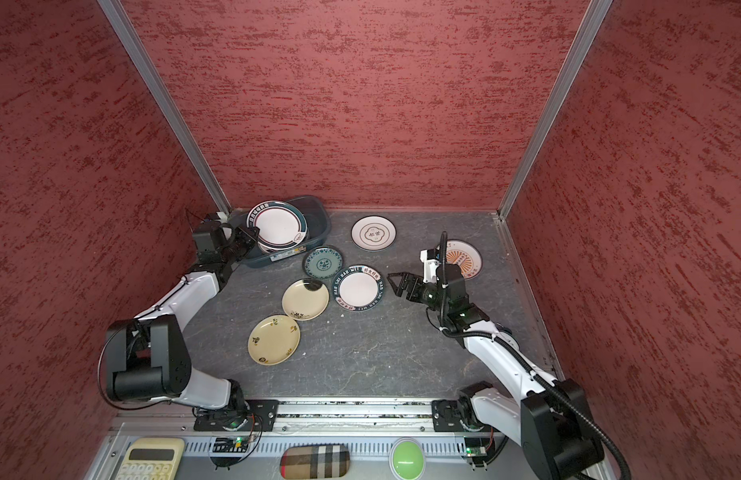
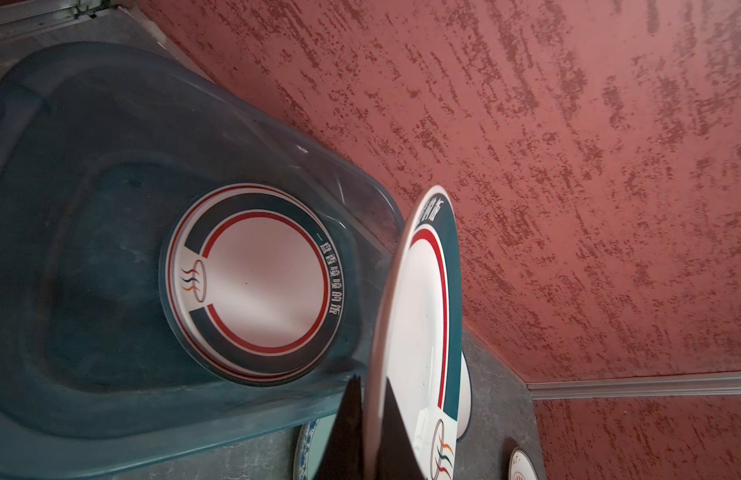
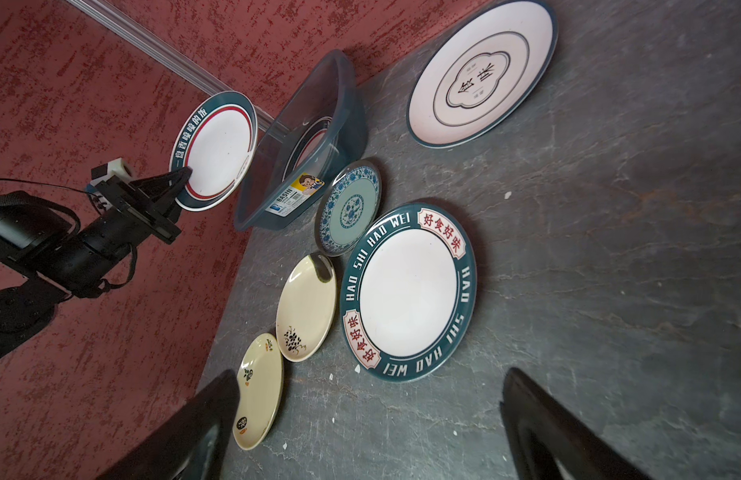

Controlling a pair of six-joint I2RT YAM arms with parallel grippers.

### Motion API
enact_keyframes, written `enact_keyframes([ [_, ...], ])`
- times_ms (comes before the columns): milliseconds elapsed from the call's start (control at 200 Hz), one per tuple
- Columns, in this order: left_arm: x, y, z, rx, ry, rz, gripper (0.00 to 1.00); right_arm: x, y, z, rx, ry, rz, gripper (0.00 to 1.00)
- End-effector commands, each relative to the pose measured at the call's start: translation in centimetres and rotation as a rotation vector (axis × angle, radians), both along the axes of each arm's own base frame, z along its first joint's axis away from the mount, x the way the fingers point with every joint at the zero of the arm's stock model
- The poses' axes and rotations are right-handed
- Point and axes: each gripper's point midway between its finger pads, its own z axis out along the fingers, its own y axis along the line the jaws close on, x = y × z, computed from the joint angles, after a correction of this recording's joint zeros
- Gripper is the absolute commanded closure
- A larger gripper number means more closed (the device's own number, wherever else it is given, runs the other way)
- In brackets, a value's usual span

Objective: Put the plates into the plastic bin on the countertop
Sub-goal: 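Lower the plate into the basin with the left gripper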

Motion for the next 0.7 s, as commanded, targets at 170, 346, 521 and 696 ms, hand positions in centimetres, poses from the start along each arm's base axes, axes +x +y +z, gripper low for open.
enact_keyframes([
  [170,1.4,1.7,0.5,0.127,0.016,0.028,1.00,-0.8,-0.5,-0.3,-0.029,-0.012,-0.008,0.01],
  [346,2.5,2.9,0.8,0.207,0.035,0.052,1.00,-0.7,-0.4,-0.9,-0.047,0.012,0.001,0.01],
  [521,4.4,3.3,-0.4,0.233,0.082,0.038,1.00,-0.9,-0.2,-0.9,-0.042,0.010,0.017,0.01],
  [696,6.3,3.7,-2.0,0.232,0.113,0.035,1.00,-1.1,-0.3,-1.1,-0.038,0.021,0.012,0.01],
])
